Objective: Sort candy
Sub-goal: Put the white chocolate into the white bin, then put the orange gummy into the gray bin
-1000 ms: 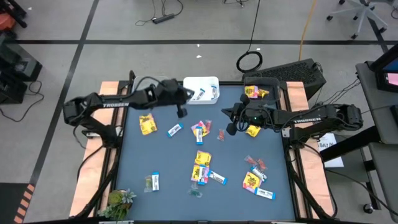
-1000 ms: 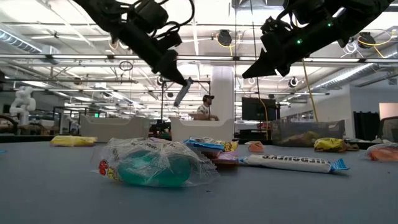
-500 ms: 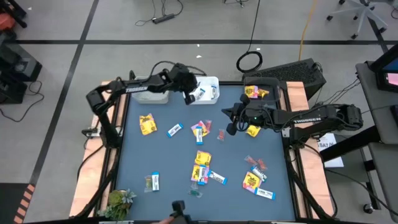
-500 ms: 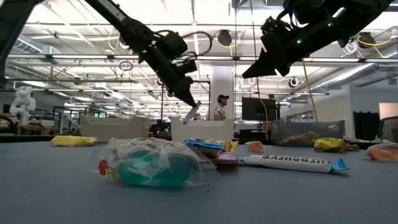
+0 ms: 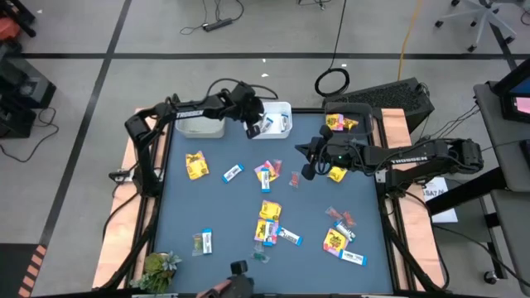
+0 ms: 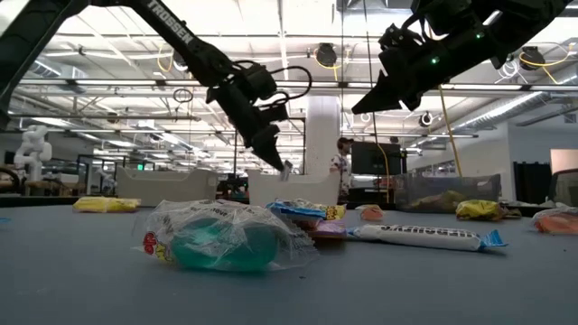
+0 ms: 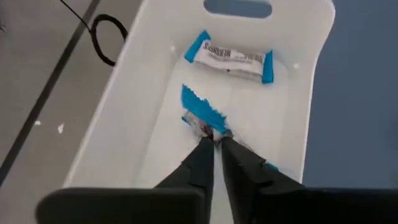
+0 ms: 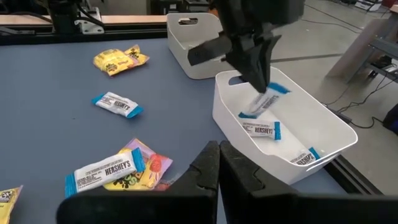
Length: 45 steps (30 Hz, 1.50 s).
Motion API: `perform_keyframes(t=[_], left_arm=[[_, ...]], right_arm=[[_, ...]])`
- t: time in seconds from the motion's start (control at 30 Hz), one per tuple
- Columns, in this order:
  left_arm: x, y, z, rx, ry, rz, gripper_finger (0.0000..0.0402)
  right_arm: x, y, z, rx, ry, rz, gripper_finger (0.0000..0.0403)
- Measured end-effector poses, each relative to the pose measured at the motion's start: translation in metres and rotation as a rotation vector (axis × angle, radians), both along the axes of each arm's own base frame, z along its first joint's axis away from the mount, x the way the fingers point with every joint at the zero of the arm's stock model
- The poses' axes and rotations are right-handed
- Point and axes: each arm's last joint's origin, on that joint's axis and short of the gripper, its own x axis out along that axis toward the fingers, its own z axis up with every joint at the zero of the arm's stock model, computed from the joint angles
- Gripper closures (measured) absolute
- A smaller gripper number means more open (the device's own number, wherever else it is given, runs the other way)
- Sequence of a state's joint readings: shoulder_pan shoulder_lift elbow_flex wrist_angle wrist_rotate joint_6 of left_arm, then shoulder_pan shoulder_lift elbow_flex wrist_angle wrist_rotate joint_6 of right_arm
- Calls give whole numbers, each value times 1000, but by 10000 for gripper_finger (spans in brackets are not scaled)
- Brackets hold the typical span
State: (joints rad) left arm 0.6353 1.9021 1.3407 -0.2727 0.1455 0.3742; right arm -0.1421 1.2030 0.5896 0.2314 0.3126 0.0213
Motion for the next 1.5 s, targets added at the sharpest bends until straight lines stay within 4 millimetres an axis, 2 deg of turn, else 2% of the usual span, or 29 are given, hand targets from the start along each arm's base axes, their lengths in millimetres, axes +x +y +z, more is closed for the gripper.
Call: perform_keyframes(t=[0.13, 0.3, 0.43, 0.6, 0.73, 0.9, 1.03, 1.13, 1.3, 1.5], left_arm=[[-3, -3, 11, 25, -28, -2, 333], [-8, -14, 14, 56, -70, -13, 328], [-15, -31, 13, 104, -155, -10, 328], [-28, -64, 14, 147, -291, -31, 328], [-41, -97, 16, 156, -375, -79, 327], [-57, -133, 20, 188, -466, -120, 327], [-71, -153, 16, 206, -527, -146, 327], [-82, -161, 14, 215, -566, -159, 327], [-97, -167, 13, 203, -594, -147, 327], [-115, -171, 15, 243, -618, -95, 327]], right_arm=[[-1, 0, -2, 18, 10, -6, 403], [-2, 0, -4, 47, 30, -17, 403], [0, 2, -9, 52, 51, -7, 403], [9, 7, -24, 85, 101, 6, 398], [16, 19, -41, 125, 158, 30, 361], [20, 40, -57, 174, 223, 73, 281], [23, 56, -77, 192, 299, 97, 226], [26, 64, -88, 190, 344, 105, 204], [30, 66, -98, 119, 418, 15, 202], [34, 64, -108, 118, 456, 5, 237]])
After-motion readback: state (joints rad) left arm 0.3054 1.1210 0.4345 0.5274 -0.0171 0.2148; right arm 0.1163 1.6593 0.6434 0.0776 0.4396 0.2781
